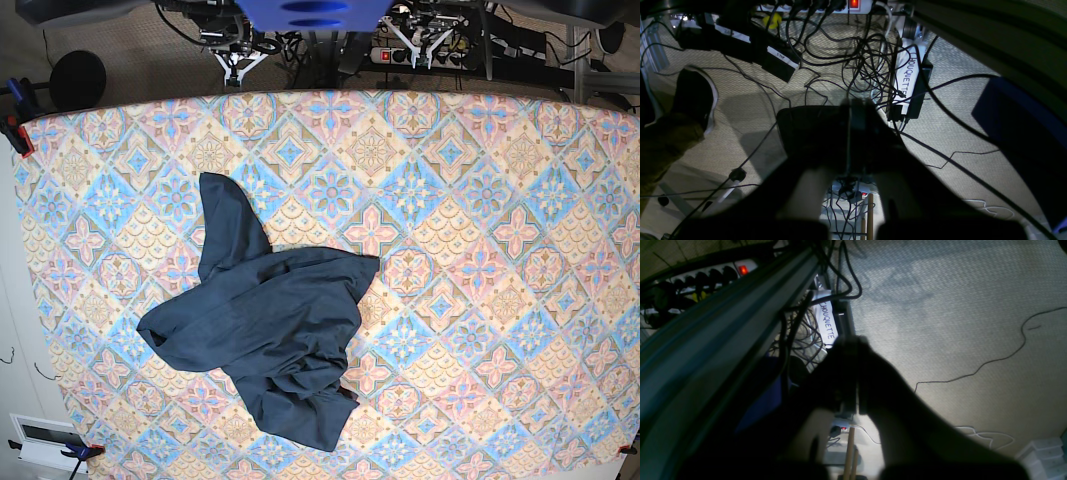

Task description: Layout the t-shirt on the table in an organized manner, then fold the t-shirt properly

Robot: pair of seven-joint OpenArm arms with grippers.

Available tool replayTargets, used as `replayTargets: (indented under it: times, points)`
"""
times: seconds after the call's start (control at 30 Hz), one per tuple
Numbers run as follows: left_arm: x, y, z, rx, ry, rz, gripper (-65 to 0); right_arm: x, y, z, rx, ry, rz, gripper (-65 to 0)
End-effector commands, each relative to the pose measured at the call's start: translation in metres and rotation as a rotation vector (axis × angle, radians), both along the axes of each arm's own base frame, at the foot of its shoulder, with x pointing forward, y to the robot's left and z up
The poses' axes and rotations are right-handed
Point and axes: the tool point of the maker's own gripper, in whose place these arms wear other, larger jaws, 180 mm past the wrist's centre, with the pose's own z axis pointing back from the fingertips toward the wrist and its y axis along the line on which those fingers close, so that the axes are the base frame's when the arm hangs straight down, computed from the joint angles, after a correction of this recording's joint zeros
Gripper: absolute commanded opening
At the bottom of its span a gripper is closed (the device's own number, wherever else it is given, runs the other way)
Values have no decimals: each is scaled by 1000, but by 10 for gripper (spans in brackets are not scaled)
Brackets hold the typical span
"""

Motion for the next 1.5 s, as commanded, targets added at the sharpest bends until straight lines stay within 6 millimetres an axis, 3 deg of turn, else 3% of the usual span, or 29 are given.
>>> replayTargets:
  times: [0.0,0.2,0.3,0.4,0.5,0.57,0.7,0.77,0.87,0.97,1.2,1.4,1.47]
  points:
    - [-1,2,0,3,-4,2,-650,1,0,0,0,-3,-4,-650]
    - [-5,2,0,3,3,-4,-650,-3,0,0,0,3,-4,-650]
    - [-17,2,1,4,21,-12,-650,-16,-8,0,-13,23,-3,-650]
    - [-26,25,3,37,31,-17,-650,-32,-21,0,-32,43,-1,-650]
    - [-41,30,4,45,52,-18,-650,-45,-36,2,-58,45,2,-650]
    - [-44,51,7,76,49,-27,-650,-51,-49,7,-83,25,8,-650]
    - [-58,63,14,93,25,-45,-650,-67,-76,19,-133,7,25,-650]
    - [-61,78,22,115,-3,-65,-650,-70,-88,26,-155,0,34,-650]
    - [-65,82,33,120,-50,-80,-650,-72,-98,36,-177,-31,44,-650]
    - [-65,94,50,135,-101,-112,-650,-74,-107,49,-200,-67,56,-650]
    - [-52,91,105,123,-258,-191,-650,-70,-120,88,-242,-171,102,-650]
    - [-28,70,168,80,-415,-252,-650,-60,-122,129,-266,-268,136,-650]
    - [-13,61,191,63,-479,-275,-650,-52,-132,147,-297,-311,136,-650]
